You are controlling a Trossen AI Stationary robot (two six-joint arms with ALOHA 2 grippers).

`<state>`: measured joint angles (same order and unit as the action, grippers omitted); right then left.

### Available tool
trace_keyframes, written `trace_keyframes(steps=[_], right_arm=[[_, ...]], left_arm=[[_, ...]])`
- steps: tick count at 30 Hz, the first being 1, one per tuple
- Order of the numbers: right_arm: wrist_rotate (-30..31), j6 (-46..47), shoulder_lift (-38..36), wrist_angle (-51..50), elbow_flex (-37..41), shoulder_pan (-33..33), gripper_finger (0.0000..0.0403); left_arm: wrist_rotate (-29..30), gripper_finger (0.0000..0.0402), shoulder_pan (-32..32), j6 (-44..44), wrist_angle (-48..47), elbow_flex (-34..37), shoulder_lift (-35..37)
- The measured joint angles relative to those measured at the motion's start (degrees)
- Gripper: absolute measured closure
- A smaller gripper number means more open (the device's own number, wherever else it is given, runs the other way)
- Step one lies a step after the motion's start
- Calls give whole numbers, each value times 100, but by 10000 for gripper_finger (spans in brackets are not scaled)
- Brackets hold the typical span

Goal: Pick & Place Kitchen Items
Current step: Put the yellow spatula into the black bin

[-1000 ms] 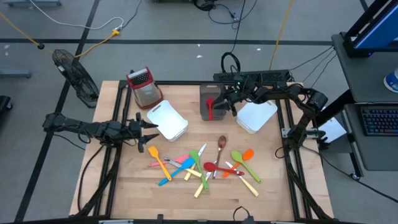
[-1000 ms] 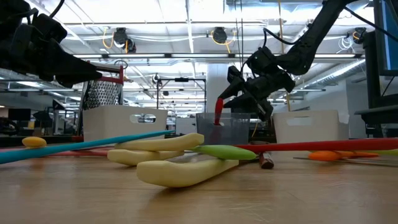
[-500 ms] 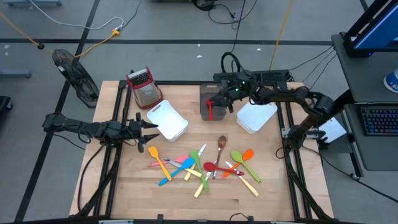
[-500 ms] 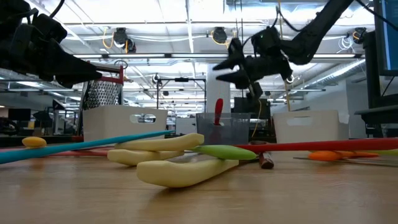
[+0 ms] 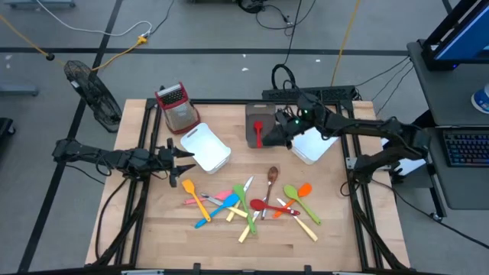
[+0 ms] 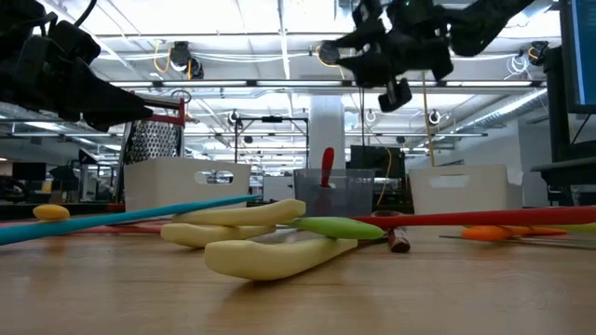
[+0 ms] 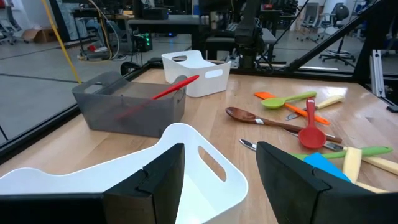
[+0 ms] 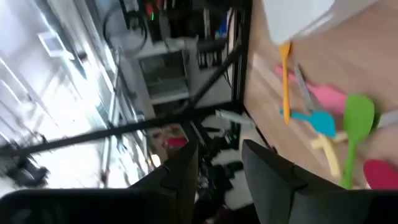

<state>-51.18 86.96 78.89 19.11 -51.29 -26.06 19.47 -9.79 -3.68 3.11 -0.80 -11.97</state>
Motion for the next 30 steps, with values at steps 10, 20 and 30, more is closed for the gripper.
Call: trace_keyframes(steps=[10,20,30], right_arm=[[31,-1039,-806,-2052,-2,757,285],[573,-1423,-1343,-3921,-2,1561,285],[1691,-2071,-1713,-5031,-2,2298,285]], left_arm=[[13,197,-1,2,2,0,-1],[13,197,-1,2,0,0,-2],[7,197,-2,-618,133,7,0]])
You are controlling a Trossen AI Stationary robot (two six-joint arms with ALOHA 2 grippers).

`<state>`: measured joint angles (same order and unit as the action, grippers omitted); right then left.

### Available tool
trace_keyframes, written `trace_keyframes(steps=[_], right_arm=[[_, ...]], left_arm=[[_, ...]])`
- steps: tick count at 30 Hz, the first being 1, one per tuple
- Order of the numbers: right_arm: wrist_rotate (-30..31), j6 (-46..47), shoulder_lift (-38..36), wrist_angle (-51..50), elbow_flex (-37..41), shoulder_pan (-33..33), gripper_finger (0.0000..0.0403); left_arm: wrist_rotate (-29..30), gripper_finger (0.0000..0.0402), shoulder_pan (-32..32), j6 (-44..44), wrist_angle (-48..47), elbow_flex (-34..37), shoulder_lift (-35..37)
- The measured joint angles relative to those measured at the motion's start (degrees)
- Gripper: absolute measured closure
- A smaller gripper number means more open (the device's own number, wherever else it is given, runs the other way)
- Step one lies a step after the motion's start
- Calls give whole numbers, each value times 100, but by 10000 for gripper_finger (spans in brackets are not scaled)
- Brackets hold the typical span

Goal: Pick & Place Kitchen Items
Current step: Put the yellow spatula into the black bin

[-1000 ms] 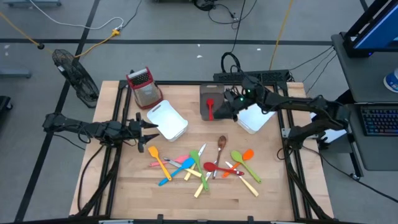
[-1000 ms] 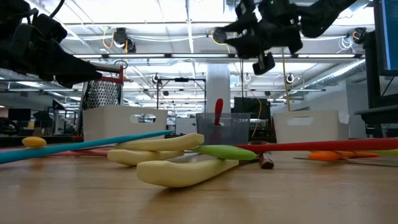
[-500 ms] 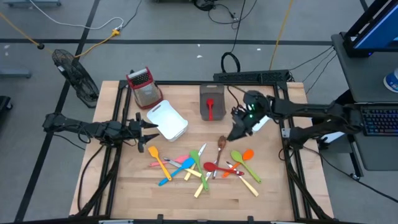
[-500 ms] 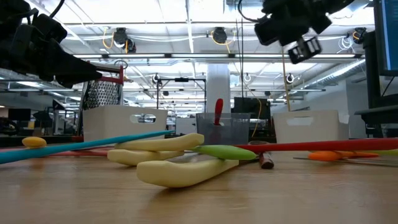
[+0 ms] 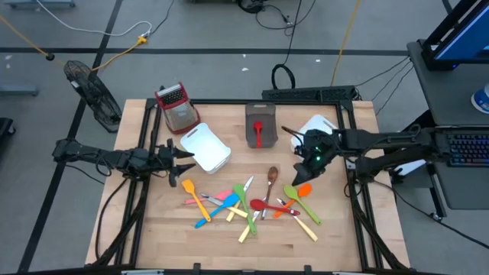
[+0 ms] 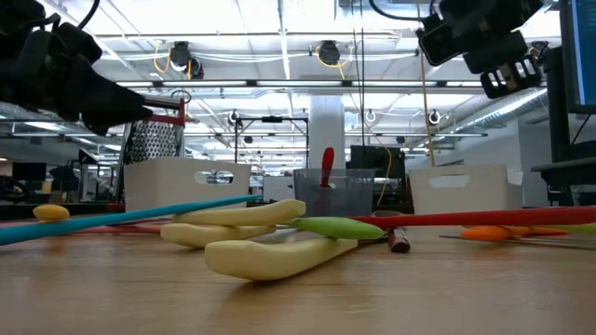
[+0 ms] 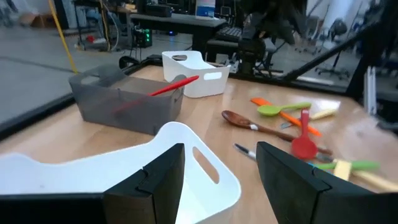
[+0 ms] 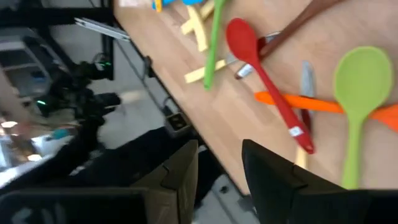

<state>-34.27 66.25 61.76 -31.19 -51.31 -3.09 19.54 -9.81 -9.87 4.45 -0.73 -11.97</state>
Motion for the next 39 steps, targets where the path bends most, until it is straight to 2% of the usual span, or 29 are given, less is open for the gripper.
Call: trace_keyframes(steps=[5,9,14,18,23,30,39], right_arm=[[575,-499,-160,-517,0,384,285],[1014,-988,-275,-819,0,660,285],[1481,-1589,-514,-714,105,903,285],[1557,-1783,-821,-626,271,927,285],[2215,-2037,-1332,-585,560,935,285],[2995,-2380,-2098,314,1168,1053,285],[2985,-2539,-2903,1471,2153,1073,285]], left_arm=[[-1,197,0,-758,224,7,0],[-3,197,0,-1044,382,7,0],[-3,197,3,-1115,485,7,0],[-4,197,3,-1020,525,4,-2],[-12,197,-3,-811,605,4,0],[-499,197,-6,-146,632,-106,-2],[-517,197,-13,35,603,-476,-90]])
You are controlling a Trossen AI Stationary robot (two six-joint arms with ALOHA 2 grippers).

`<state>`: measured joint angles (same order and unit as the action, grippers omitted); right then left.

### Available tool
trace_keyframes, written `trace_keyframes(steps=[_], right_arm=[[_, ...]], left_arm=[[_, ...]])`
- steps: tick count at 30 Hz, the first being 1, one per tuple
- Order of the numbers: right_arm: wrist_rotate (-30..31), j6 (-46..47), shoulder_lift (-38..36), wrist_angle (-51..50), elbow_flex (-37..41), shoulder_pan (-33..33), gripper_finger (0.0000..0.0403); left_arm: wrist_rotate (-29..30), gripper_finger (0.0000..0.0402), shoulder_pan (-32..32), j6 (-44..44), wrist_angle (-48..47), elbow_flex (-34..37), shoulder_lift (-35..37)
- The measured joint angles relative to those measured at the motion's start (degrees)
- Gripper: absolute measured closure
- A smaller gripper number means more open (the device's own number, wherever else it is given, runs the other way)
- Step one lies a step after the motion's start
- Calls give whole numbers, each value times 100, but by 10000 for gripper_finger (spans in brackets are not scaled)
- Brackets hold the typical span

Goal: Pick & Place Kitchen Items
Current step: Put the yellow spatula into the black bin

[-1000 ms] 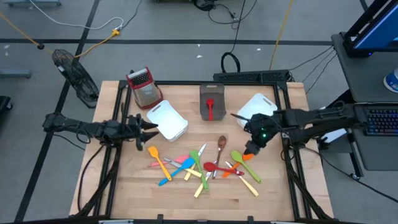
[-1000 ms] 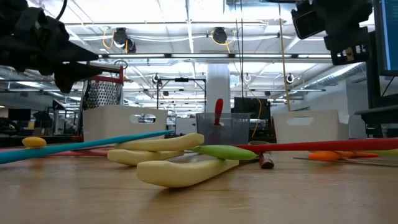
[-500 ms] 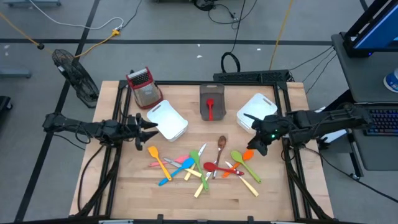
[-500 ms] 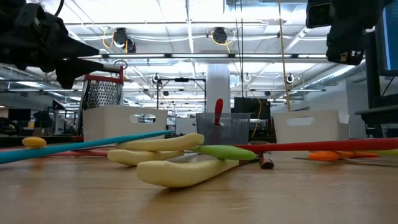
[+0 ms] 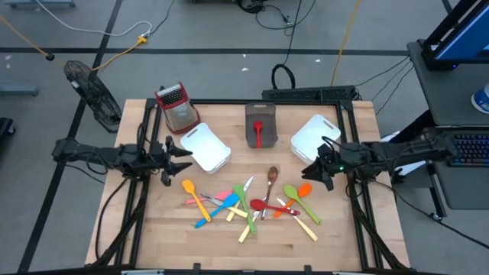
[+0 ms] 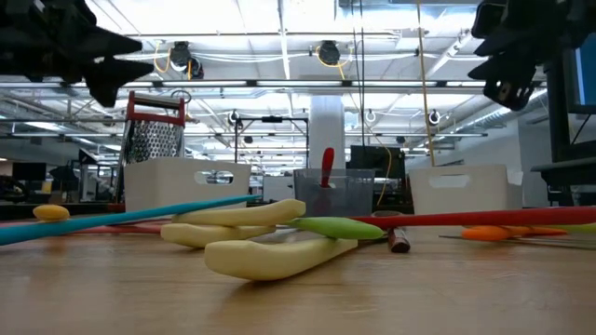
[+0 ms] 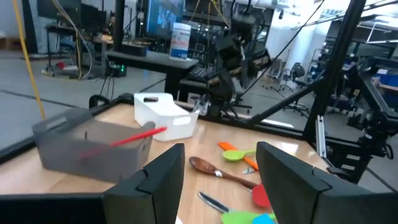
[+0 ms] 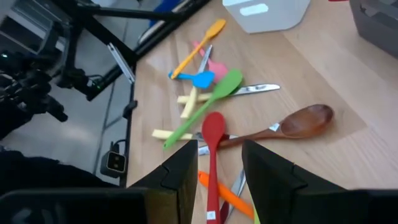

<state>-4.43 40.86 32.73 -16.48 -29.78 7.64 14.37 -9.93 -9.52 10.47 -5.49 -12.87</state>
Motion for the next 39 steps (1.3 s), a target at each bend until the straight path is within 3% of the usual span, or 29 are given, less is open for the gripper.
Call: trace_keyframes(steps=[6,13,24,33,39], right_arm=[[15,-15,-490,552,511,-2,286],[173,-306,-1117,600,675,-2,285],[319,-1151,-1906,596,675,-2,288],[603,-1648,-2005,579,675,-4,289],[597,-1650,-2005,561,675,-4,289]], left_arm=[[-91,197,0,39,-541,-675,-638],[-147,197,0,-69,-1618,-1799,-1938],[-549,197,0,-245,-2066,-3414,-4038],[-1094,197,-4,-616,-3811,-4858,-5597],[-1163,197,-2,-1475,-3046,-4954,-6071]])
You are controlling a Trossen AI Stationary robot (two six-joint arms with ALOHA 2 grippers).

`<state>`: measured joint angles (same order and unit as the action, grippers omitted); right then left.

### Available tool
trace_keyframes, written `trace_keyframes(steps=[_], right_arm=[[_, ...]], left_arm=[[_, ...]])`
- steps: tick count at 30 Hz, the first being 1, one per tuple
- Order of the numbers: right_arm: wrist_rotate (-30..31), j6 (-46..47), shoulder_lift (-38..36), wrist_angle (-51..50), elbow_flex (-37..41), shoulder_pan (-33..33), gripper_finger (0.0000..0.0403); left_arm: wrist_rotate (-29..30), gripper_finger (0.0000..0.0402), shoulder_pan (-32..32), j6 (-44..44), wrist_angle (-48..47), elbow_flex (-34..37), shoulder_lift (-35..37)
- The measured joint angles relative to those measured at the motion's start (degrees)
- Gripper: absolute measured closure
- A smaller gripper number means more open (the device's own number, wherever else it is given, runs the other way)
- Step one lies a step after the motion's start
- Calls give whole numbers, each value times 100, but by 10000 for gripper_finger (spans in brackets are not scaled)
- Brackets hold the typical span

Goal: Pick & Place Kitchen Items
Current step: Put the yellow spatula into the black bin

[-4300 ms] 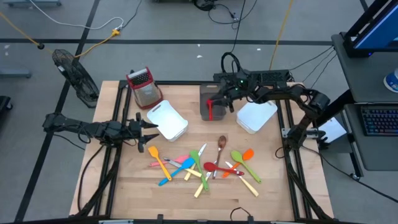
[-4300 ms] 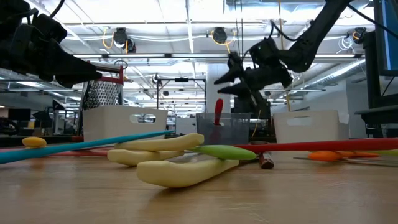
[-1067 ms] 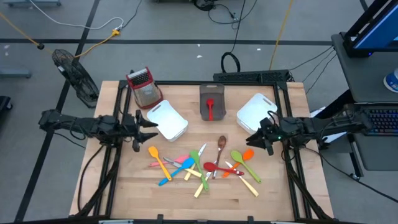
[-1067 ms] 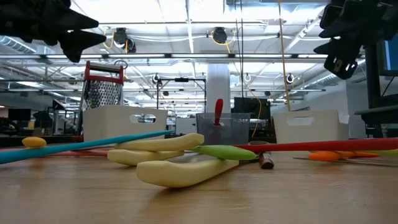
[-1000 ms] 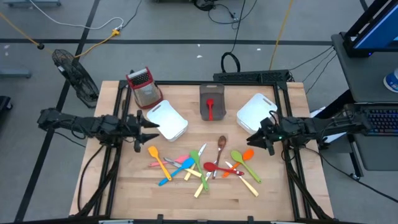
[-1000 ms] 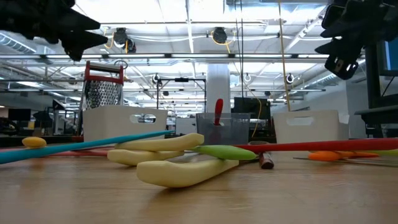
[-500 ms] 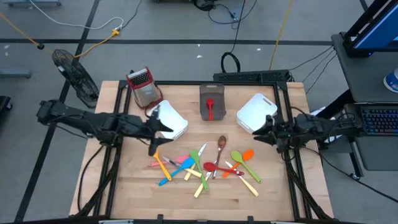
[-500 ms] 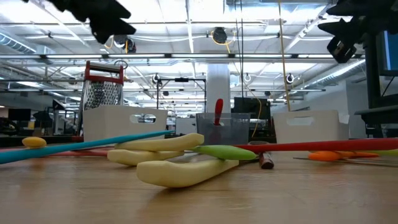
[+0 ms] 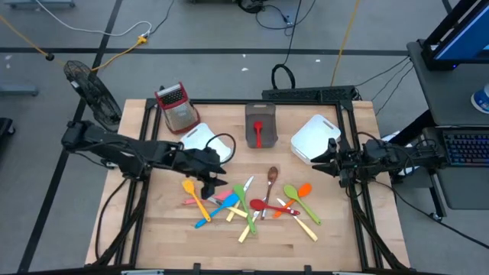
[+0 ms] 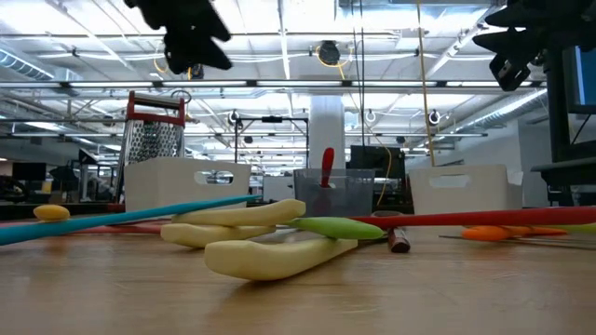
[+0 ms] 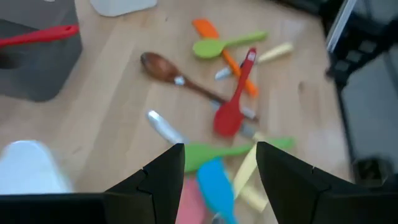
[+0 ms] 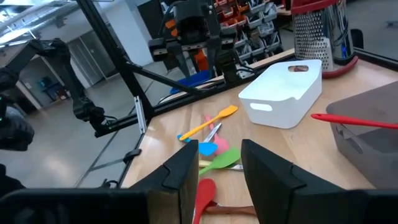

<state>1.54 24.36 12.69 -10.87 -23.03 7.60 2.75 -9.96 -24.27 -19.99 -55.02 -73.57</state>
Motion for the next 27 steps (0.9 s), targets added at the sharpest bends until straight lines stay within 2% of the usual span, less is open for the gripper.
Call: trace_keyframes(steps=[3,8,13,17,27], right_arm=[[0,0,0,0,0,0,289],[-4,6,0,0,0,0,289],[-4,0,0,-7,0,0,289],[-6,0,0,-9,0,0,289],[-7,0,2,-25,0,0,289]], left_arm=[[-257,197,0,-606,85,0,-61],[-439,197,-25,-859,21,2,-103],[-328,197,-179,-1245,13,2,-132],[-64,197,-467,-1215,-5,2,-249],[37,197,-979,-1611,-423,9,-955]])
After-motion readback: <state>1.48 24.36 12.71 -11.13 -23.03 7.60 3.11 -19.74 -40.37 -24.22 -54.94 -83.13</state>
